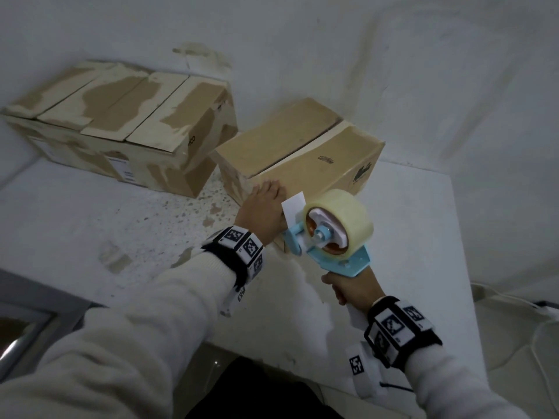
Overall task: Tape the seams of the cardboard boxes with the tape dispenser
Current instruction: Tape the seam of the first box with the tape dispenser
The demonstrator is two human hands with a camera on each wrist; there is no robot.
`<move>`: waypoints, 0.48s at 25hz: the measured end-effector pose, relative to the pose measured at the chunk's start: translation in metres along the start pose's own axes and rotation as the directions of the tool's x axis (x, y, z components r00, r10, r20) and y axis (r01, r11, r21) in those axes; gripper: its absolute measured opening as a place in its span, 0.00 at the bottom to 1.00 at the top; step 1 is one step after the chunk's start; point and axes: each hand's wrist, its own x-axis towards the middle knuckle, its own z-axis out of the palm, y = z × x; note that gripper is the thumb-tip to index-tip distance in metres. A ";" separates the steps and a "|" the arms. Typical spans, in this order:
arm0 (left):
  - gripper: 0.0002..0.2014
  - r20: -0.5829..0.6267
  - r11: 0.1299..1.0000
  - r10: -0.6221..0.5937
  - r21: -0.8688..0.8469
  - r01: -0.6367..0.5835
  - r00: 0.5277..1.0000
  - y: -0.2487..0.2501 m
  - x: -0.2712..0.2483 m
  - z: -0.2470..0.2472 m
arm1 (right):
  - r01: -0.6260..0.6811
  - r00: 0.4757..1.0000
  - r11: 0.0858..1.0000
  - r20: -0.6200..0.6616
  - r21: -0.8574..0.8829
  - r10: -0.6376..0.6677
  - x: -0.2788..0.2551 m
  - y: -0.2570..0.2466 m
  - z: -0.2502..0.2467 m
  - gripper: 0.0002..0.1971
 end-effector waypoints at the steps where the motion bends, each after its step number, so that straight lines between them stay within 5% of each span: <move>1: 0.34 -0.007 1.000 0.002 -0.001 -0.002 1.000 0.000 0.000 0.002 | 0.004 1.000 1.000 0.013 0.000 -0.004 0.002 0.001 -0.001 0.12; 7: 0.38 -0.043 0.999 -0.015 -0.044 0.013 0.999 0.004 0.002 0.009 | 0.031 0.999 0.999 0.037 0.023 -0.032 -0.003 0.014 -0.010 0.17; 12: 0.38 -0.096 0.995 0.039 -0.083 -0.047 0.995 -0.005 -0.004 0.000 | 0.117 0.989 0.981 -0.104 0.156 -0.101 -0.001 0.001 -0.036 0.23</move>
